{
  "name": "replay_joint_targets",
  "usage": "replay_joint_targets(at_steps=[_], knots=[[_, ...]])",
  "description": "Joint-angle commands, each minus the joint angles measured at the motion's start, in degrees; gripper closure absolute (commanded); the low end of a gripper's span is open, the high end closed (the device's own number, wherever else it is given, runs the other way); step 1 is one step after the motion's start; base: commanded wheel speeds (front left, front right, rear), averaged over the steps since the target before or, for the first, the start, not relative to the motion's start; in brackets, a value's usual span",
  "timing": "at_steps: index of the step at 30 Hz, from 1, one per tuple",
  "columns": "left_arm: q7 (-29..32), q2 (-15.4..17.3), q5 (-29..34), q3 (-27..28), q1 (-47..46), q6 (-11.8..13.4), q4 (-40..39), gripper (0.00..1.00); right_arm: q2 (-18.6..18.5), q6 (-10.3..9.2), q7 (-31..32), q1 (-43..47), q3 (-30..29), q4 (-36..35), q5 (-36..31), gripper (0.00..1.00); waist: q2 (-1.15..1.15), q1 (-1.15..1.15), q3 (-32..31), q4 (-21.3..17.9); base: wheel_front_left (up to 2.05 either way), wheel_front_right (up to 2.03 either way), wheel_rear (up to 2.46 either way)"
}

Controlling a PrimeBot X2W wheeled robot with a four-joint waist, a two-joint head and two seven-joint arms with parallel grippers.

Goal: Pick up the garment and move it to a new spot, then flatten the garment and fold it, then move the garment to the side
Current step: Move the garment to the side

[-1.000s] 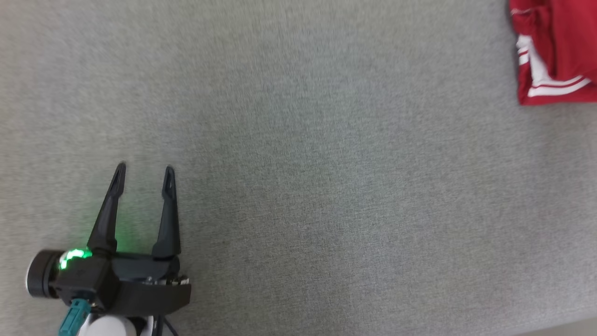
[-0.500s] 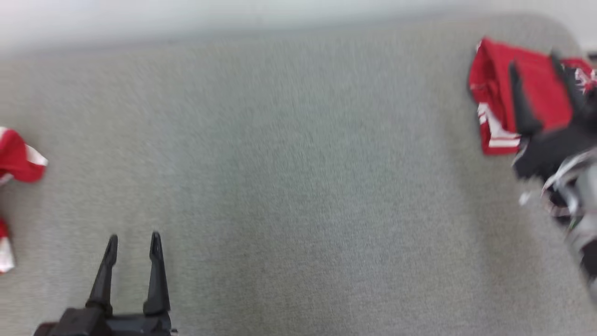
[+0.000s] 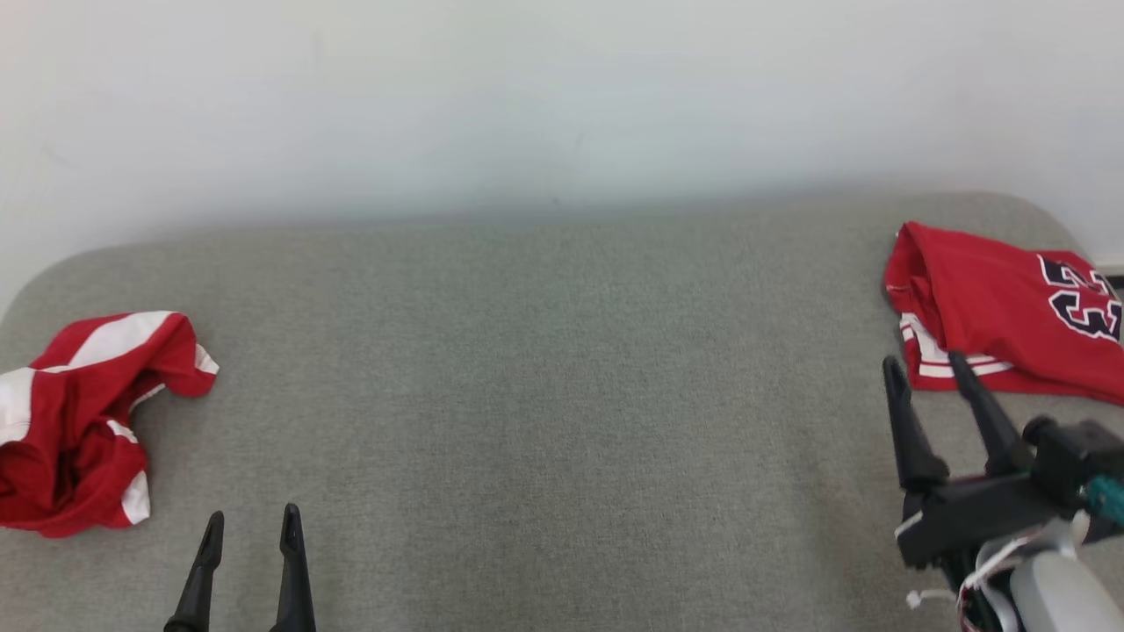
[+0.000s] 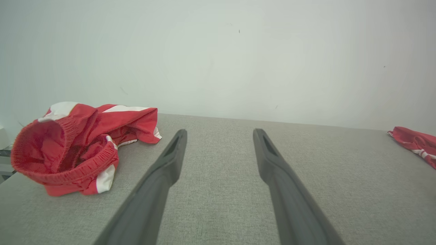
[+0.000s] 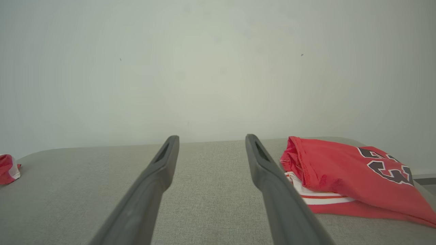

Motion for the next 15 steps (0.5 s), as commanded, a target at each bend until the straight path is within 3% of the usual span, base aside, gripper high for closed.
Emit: replay_joint_targets(at_steps=[1,8,15], knots=[[-0.16,-0.18,-0.65,0.23,0.77,-0.02,0.27,0.00,1.08,-0.18,0.68,2.83,-1.03,-2.20,-0.86,0.00,0.01,0.03,-2.43,1.26,0.00,0.00,0.00],[-0.16,-0.26,-0.18,0.61,0.97,-0.41,1.29,0.00,6.44,-0.18,3.56,12.39,-5.22,-11.06,-2.63,0.00,0.01,0.03,-3.85,1.01,0.00,0.00,0.00],[-0.16,0.16,0.23,0.07,0.74,-0.90,3.13,0.00,8.64,-0.18,5.18,17.44,-6.81,-15.02,-4.18,0.00,0.01,0.03,-4.24,0.89,0.00,0.00,0.00]])
